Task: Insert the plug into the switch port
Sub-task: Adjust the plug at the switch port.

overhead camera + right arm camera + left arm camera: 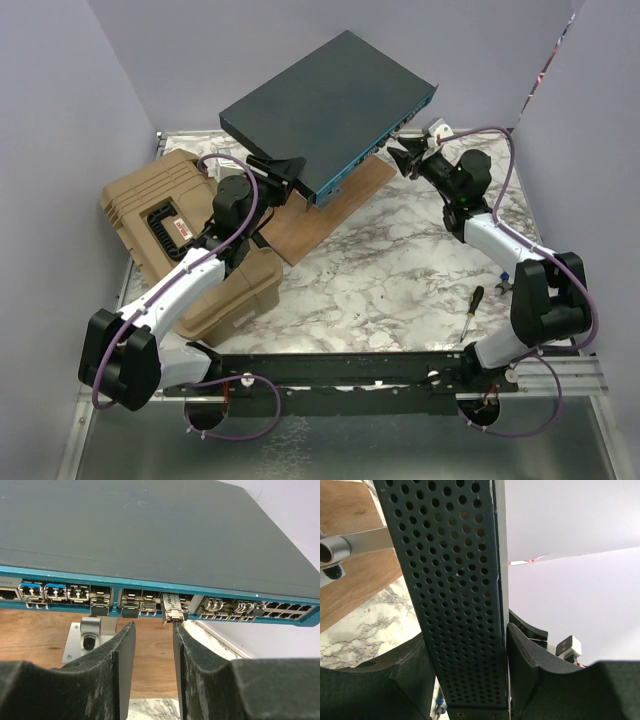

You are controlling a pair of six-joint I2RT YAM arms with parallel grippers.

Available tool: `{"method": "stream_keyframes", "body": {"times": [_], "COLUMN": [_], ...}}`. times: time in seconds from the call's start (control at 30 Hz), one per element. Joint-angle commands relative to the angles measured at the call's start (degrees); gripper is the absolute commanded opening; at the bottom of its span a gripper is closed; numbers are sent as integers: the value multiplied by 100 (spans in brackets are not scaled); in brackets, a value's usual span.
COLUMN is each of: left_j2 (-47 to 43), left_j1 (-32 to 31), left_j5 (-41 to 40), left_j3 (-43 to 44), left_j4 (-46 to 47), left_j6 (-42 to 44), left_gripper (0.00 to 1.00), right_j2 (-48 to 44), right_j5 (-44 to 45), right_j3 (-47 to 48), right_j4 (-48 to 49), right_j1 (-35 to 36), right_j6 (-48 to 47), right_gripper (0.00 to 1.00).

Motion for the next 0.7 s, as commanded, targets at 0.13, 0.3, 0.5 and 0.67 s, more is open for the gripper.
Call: {"method": "stream_keyframes", "body": {"times": [0.13,0.3,0.5,0.67], "left_j2": [-195,-207,-217,-234], "left_j1": [-59,-68,-87,-93], "left_j5": [15,15,15,6], "left_j3": [190,181,159,142], "left_j4": [-162,-168,-169,-170], "left_j6": [340,348,339,336], "left_gripper": [0,0,0,0], "right_j2": [114,121,158,192], "right_j5": [612,875,1378,1800], "right_j3": [237,241,243,242], "right_j4": [319,309,402,465], "right_j1": [88,120,231,321], "right_j6": [-389,-406,-358,-413], "right_gripper": [34,30,29,25]}}
